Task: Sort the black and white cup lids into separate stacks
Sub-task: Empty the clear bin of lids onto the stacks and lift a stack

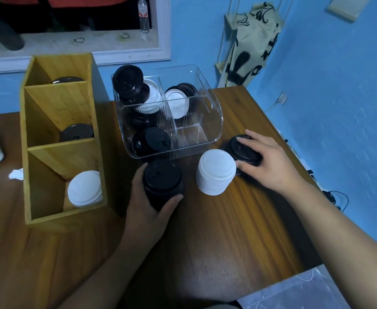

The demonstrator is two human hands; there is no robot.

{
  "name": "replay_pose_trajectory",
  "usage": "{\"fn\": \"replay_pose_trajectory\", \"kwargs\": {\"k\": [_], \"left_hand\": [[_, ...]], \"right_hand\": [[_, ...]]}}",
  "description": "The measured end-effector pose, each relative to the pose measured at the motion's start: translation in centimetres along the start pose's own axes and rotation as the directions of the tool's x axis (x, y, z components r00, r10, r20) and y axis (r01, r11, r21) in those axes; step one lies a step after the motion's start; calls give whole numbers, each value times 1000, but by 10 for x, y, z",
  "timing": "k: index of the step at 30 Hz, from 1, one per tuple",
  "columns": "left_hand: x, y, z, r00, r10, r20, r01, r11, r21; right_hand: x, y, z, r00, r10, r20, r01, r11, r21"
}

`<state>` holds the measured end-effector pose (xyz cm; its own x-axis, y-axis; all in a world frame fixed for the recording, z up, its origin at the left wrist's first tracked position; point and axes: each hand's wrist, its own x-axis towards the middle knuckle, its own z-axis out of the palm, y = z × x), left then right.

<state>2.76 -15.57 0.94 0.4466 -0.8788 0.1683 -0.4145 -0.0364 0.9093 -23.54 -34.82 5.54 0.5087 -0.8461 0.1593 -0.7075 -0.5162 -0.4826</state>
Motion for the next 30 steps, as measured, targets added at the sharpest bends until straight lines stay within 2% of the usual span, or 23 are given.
{"fn": "replay_pose_trajectory", "kwargs": {"k": [8,11,13,14,17,19,21,23,25,27,30], "left_hand": [[1,0,0,1000,-1,6,1,1000,-11],[0,-1,0,1000,-4,9,4,1000,-10],[0,0,-1,1000,-6,11,6,1000,-5],[0,0,-1,1000,-6,13,6,1000,-8],[0,1,-1,1000,-4,15,4,1000,-14],[0,2,-1,1000,-12,16,12,1000,-13],[0,3,-1,1000,-24,15,25,999,-23],[0,3,-1,999,-38,7,38,999,-25],[0,3,-1,998,-56,-2,55,998,-16],[-1,2,-1,998,-68,-1,68,998,-14],[-2,0,-1,997,-72,6,72,997,-8]], "right_hand": [[-15,9,26,993,-96,-75,87,990,-107],[-14,10,24,993,-105,-45,96,981,-171],[-13,10,17,996,-94,-4,93,988,-124],[-12,9,12,997,-80,-11,80,996,-47],[0,-12,-8,977,-30,-211,68,982,176],[17,-39,-20,943,-27,-331,95,977,193],[39,-73,-24,933,-120,-339,173,977,128],[63,-109,-17,936,-271,-224,293,953,74],[87,-143,0,915,-401,-41,403,915,30],[107,-171,22,891,-428,153,435,900,-15],[131,-193,52,842,-375,389,460,875,-153]]}}
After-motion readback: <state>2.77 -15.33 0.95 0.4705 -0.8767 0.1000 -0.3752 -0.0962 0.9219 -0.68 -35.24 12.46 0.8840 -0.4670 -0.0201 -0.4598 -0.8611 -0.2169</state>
